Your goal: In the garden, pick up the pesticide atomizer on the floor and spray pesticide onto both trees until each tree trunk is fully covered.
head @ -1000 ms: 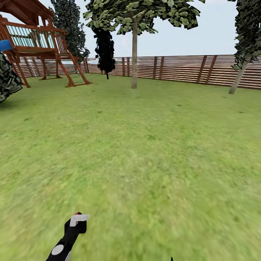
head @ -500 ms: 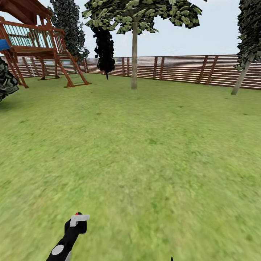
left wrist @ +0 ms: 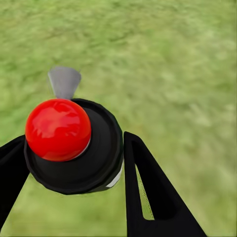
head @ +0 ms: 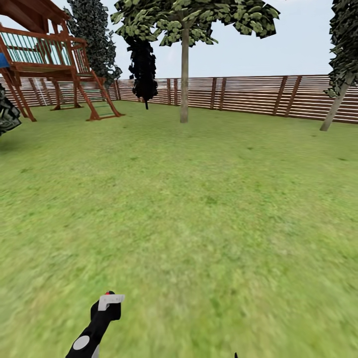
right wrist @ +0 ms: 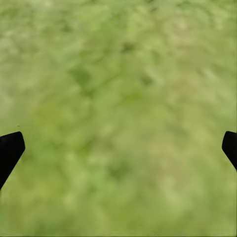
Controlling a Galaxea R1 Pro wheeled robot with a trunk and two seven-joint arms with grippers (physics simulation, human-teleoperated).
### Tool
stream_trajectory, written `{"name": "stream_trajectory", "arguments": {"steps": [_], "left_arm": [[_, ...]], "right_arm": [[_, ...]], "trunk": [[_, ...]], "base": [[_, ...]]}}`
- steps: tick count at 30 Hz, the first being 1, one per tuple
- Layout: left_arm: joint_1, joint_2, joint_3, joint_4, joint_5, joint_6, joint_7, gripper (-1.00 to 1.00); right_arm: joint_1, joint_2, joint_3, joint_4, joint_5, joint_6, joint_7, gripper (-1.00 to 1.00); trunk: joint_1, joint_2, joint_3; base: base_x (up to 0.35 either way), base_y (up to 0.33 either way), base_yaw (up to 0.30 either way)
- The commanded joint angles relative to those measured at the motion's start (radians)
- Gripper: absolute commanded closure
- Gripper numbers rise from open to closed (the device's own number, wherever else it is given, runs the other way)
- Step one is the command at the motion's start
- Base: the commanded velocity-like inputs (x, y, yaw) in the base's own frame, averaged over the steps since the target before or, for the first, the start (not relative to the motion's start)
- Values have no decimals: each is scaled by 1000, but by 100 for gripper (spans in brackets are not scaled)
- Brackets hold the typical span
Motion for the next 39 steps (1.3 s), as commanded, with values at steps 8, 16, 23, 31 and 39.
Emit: {"name": "stream_trajectory", "arguments": {"steps": [8, 16, 23, 31, 39], "left_arm": [[0, 1, -16, -15, -18, 7, 0, 100], [0, 8, -9, -6, -21, 16, 4, 100], [13, 3, -10, 83, -18, 8, 8, 100], [4, -15, -17, 44, -19, 6, 3, 100], [1, -52, -17, 55, -24, 10, 3, 100]], "right_arm": [[0, 0, 0, 0, 0, 0, 0, -100], [0, 5, 0, 0, -2, 1, 0, -100], [0, 4, 1, -1, -1, 0, 3, -100], [-1, -1, -3, -189, -6, -3, 3, -100], [-1, -10, -2, -238, -5, -3, 266, -100]], "trunk": [[0, 0, 0], [0, 0, 0], [0, 0, 0], [0, 0, 0], [0, 0, 0]], "base": [[341, 0, 0], [341, 0, 0], [341, 0, 0], [341, 0, 0], [341, 0, 0]]}}
